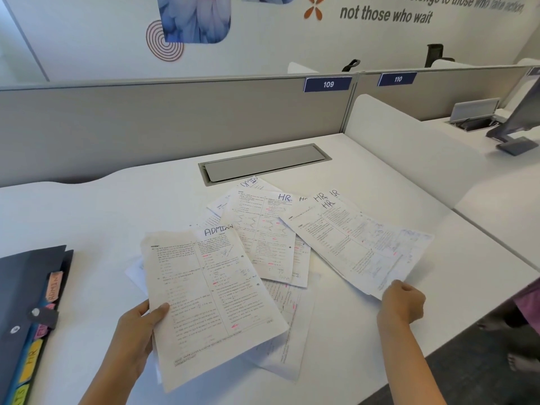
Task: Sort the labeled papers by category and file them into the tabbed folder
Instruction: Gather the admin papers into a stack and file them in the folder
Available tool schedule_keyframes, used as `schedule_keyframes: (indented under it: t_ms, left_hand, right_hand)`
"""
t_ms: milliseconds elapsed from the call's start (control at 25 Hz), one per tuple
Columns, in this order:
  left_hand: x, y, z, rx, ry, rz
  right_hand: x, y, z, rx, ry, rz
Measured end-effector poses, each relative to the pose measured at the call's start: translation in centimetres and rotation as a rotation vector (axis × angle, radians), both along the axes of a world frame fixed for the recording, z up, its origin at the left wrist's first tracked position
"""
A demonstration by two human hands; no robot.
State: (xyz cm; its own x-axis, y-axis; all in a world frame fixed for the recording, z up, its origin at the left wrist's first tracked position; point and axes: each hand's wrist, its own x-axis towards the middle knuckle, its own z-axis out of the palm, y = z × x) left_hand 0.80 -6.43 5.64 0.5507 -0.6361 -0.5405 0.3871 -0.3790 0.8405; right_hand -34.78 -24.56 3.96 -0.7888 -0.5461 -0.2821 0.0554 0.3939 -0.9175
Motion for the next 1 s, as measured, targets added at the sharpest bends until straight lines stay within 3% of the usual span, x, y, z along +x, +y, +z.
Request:
schedule_keyframes:
  t_ms: [200,280,400,560,680,760,880,1000]
  left_hand:
    - [0.0,-0.1,-0.1,0.007,0.003,0.005]
    - [-0.1,-0.1,-0.1,0.004,0.005,0.0]
    - [-0.2,-0.2,0.0,0.0,0.018,-0.004]
    - [-0.2,-0.3,0.0,-0.011,0.02,-0.008]
    - [-0.1,-0.5,0.0,-0.014,0.02,-0.004]
    - [0.0,-0.6,0.1,-0.018,0.019,-0.005]
    - [0.1,-0.9,0.1,-0.019,0.012,-0.004]
    - [0.0,-1.0,0.1,-0.022,0.013,-0.002]
  right_hand:
    - [-1.3,0.0,0.5,-0.195,-0.435,-0.323]
    - [-1.8,-0.3,0.0,-0.208,-0.458,-0.32]
    - [-1.3,-0.7,-0.5,-0.127,-0.373,-0.114]
    - [1.0,0.4,-0.7,-0.043,0.038,0.257]
    - [2.9,1.4,-1.6,-0.044,0.744,0.393]
    - [3.6,1.0,-2.4,-0.087,1.056,0.535]
    - [3.4,-0.4,-3.8,-0.149,1.113,0.88]
    - [2.7,-2.1,-5.7,-0.043,1.151,1.033]
